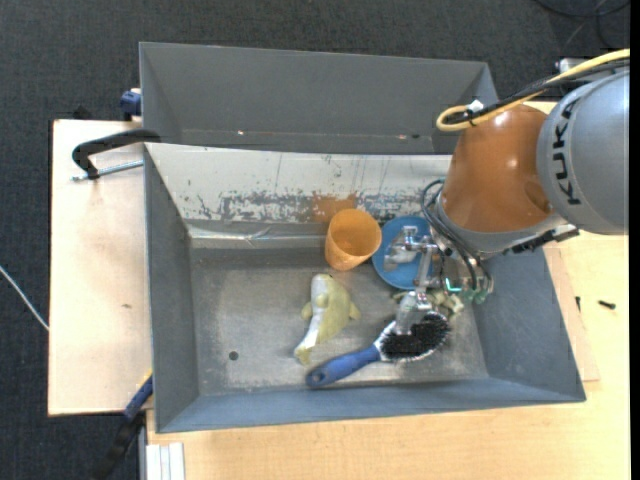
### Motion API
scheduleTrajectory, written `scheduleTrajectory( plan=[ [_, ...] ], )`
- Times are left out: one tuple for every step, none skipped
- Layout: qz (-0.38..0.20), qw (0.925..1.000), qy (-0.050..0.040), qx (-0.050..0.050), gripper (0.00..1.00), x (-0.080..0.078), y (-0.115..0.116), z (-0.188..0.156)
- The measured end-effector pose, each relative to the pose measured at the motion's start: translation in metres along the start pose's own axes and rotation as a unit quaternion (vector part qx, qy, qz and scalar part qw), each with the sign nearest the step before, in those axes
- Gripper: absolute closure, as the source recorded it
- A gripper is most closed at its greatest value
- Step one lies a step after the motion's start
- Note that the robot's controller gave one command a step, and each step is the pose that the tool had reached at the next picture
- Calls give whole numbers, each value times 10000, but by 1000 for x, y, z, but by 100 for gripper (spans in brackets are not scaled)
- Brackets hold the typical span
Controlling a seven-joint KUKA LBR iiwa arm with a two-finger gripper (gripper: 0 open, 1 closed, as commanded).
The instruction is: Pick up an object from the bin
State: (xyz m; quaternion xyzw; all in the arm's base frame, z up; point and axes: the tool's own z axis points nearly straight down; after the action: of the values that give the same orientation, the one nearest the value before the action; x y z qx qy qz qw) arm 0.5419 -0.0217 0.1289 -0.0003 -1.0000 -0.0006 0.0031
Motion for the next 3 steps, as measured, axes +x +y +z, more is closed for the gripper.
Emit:
scheduleTrajectory(
  plan=[
    [-750,9971,-85,0,0,12,-3,33],
    [-981,9951,-88,-14,0,33,-40,36],
    [-3221,9465,-179,9,0,37,-43,44]
  ],
)
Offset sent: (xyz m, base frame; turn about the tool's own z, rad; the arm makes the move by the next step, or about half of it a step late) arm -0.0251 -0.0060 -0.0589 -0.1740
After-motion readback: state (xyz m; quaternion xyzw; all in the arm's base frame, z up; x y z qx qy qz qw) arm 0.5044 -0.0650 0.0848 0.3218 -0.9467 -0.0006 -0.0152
